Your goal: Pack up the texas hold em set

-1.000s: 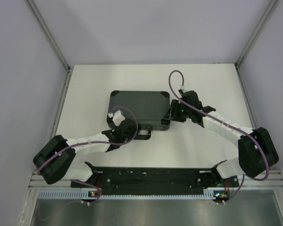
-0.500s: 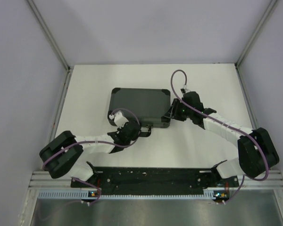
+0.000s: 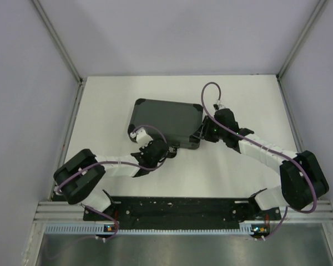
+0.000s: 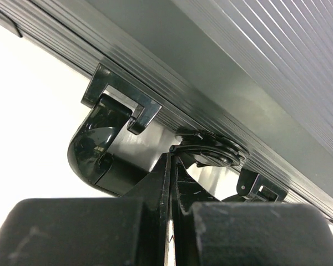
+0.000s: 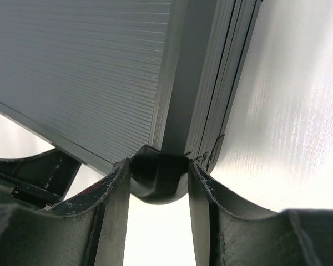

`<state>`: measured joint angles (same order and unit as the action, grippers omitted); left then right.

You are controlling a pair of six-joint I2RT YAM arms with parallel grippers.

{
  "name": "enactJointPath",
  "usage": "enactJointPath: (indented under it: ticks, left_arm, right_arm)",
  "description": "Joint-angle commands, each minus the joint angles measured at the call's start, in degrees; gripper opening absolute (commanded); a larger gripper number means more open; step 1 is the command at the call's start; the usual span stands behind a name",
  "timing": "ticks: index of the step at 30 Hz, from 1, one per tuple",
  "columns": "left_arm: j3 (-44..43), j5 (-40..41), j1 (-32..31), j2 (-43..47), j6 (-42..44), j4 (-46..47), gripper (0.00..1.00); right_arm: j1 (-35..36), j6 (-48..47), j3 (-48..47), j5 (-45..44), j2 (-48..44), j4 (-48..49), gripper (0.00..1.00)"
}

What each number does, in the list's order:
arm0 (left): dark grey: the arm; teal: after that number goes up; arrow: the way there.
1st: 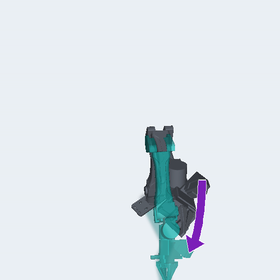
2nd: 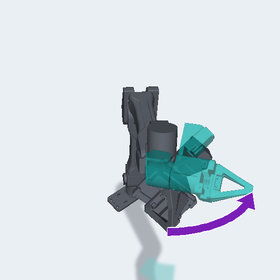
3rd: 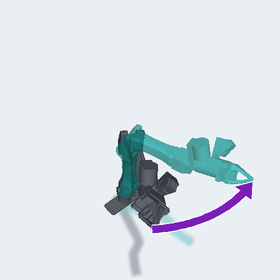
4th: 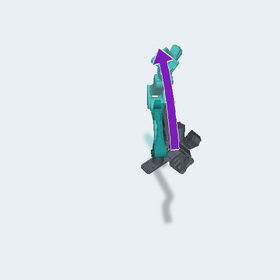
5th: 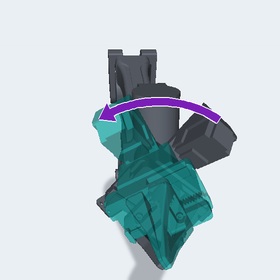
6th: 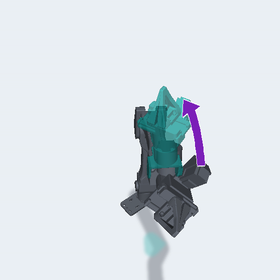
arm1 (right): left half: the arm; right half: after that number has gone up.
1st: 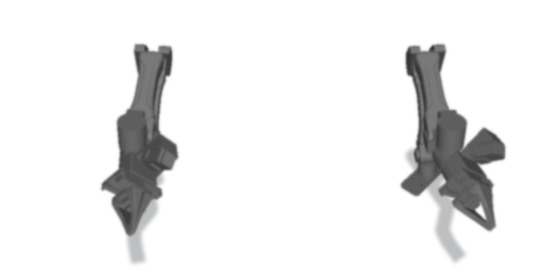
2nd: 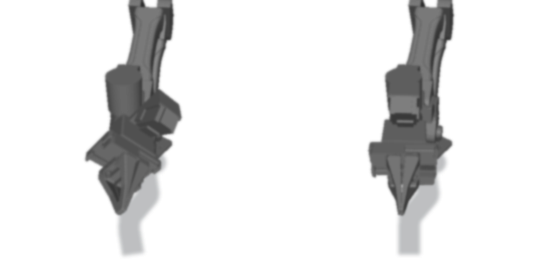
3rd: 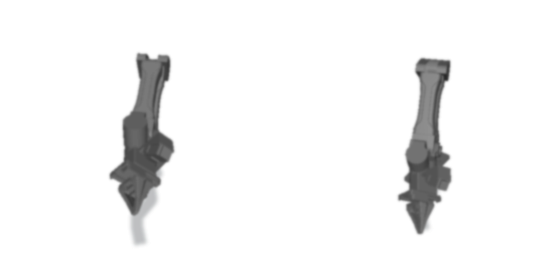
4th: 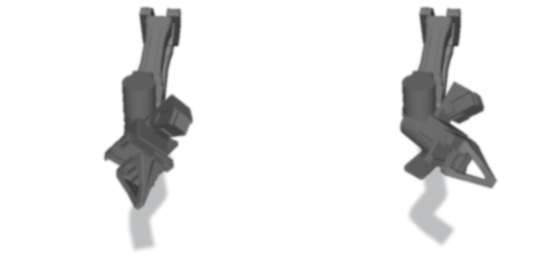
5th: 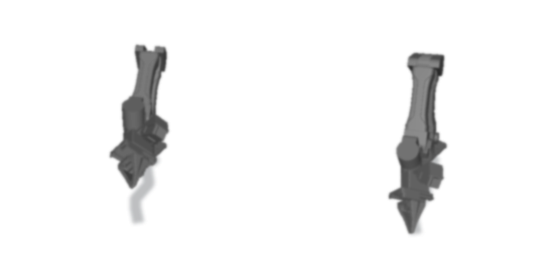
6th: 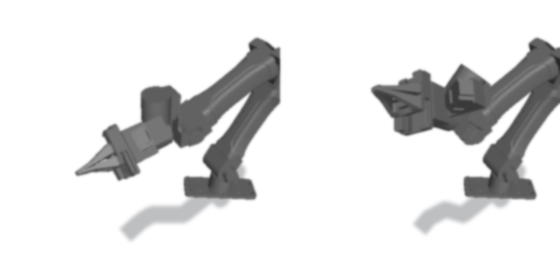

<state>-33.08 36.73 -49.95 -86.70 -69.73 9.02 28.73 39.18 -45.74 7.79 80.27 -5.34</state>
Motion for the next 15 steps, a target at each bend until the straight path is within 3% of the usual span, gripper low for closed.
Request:
enactJointPath:
  ticks: [1, 10, 15]
  left_arm:
    - [-2.86, -4.12, 0.3, -4.27, -1.02, 5.66, 0.0]
    - [-9.71, -5.44, 0.56, -9.01, 7.68, 2.86, 0.0]
    - [-11.39, -6.49, 1.08, -10.6, 8.48, 0.39, 0.0]
  right_arm:
    - [5.11, -1.73, 3.81, 6.88, 2.61, -11.88, 0.29]
    - [6.6, -3.85, 3.2, 6.97, 3.14, -13.29, 0.29]
    - [6.69, -3.85, 2.76, 6.89, 3.4, -13.64, 0.29]
